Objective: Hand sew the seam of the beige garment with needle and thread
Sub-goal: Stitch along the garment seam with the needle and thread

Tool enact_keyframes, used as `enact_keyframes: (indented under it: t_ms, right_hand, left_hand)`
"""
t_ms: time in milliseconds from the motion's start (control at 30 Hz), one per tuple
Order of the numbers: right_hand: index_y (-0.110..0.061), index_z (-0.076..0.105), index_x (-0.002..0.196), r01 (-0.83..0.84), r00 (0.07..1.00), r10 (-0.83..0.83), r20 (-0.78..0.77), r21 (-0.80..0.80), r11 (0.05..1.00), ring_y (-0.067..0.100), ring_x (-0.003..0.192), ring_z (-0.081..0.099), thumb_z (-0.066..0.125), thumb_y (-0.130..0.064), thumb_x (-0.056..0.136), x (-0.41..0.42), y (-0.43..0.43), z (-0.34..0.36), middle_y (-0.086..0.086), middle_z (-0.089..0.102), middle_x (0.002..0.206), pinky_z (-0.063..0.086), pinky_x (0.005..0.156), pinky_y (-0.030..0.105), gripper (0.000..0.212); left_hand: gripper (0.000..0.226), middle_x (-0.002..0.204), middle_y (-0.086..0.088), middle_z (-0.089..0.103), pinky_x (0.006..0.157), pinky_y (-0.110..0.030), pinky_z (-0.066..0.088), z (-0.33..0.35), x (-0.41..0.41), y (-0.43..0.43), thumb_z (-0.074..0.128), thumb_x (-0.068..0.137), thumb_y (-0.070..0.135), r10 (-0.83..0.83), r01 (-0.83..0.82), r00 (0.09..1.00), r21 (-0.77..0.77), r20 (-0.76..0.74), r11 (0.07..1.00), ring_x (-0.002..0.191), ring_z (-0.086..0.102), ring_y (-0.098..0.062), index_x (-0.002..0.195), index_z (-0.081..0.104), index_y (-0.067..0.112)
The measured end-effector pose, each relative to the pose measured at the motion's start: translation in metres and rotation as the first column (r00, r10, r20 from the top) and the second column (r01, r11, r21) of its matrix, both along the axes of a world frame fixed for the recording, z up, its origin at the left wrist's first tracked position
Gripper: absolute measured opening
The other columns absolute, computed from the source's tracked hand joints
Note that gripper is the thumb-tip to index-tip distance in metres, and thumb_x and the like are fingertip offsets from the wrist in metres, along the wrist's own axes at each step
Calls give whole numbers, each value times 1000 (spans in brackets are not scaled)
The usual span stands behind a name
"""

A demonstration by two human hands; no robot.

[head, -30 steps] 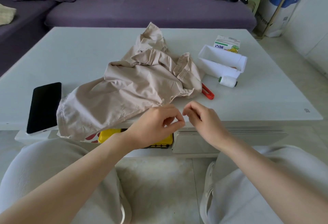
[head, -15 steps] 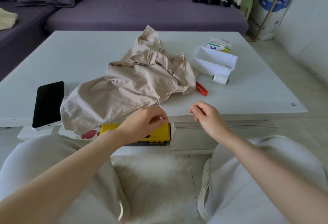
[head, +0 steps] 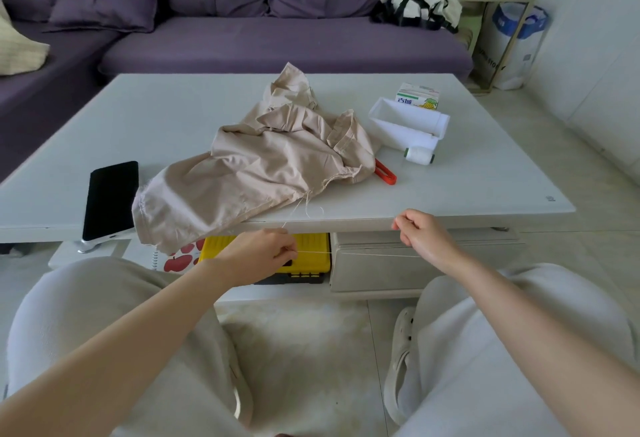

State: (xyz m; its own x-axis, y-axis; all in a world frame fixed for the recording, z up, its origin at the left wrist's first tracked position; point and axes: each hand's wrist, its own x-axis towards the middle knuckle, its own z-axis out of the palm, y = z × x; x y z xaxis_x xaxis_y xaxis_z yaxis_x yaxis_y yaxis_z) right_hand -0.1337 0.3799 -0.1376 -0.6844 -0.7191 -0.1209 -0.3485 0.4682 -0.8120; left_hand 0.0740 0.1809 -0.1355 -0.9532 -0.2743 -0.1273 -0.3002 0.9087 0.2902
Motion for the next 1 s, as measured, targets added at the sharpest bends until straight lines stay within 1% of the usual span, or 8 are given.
enact_keyframes:
  t_ms: [133,267,433,500,567,667,867,1000]
  right_hand:
    - [-10,53,84,-81,988,76,136,35,996,7,37,31,36,-17,103,11,4,4,1,70,68,31,42,20,26]
    - [-10,49,86,-212,920,197,339,7,977,10,40,33,36,-20,103,31,0,11,1,75,90,37,41,19,24]
    - [-11,51,94,-357,817,274,507,73,931,9,40,42,36,-25,104,43,-3,15,0,75,88,44,45,21,23]
    - [-10,50,94,-390,787,293,543,70,918,9,39,44,36,-25,104,46,-1,17,1,71,74,45,45,22,23]
    - [-10,51,93,-351,802,282,526,34,936,8,39,40,37,-23,103,48,-1,19,-5,52,52,43,44,21,22]
    - [-9,52,94,-213,852,216,477,-61,975,5,42,32,38,-22,103,42,0,16,-11,32,47,36,44,17,21]
    - [-12,50,84,106,939,-73,337,-81,991,7,48,29,35,-21,104,21,2,3,-4,30,56,28,46,18,27]
    - [-16,51,78,189,962,-180,204,-24,982,12,55,31,35,-20,103,10,3,-7,-2,35,60,24,52,23,30]
  left_hand:
    - [28,95,12,63,68,-26,40,9,2,29,43,99,35,-60,62,997,29,-47,998,79,52,-8,102,66,20]
    - [25,94,11,65,66,-22,37,17,-7,66,46,98,33,-161,172,973,60,-164,983,78,50,-5,105,67,21]
    - [24,95,6,66,70,-32,46,22,-16,73,45,98,32,-126,144,965,67,-229,987,84,58,-15,102,67,21]
    - [25,98,6,66,73,-33,48,25,-18,66,45,98,32,-62,83,967,72,-248,994,86,59,-17,103,67,21]
    - [24,97,9,63,73,-30,45,29,-17,53,45,99,32,2,17,970,77,-241,997,86,57,-15,104,66,20]
    - [23,93,11,60,70,-26,44,33,-14,29,46,98,32,75,-58,969,77,-235,995,79,54,-9,105,65,21]
    - [21,89,9,60,54,-20,34,34,-13,-5,48,97,29,175,-170,952,41,-253,985,69,51,-5,100,66,19]
    - [18,81,12,57,55,-20,34,33,-9,1,50,97,27,186,-171,939,79,-290,982,65,49,-1,95,66,18]
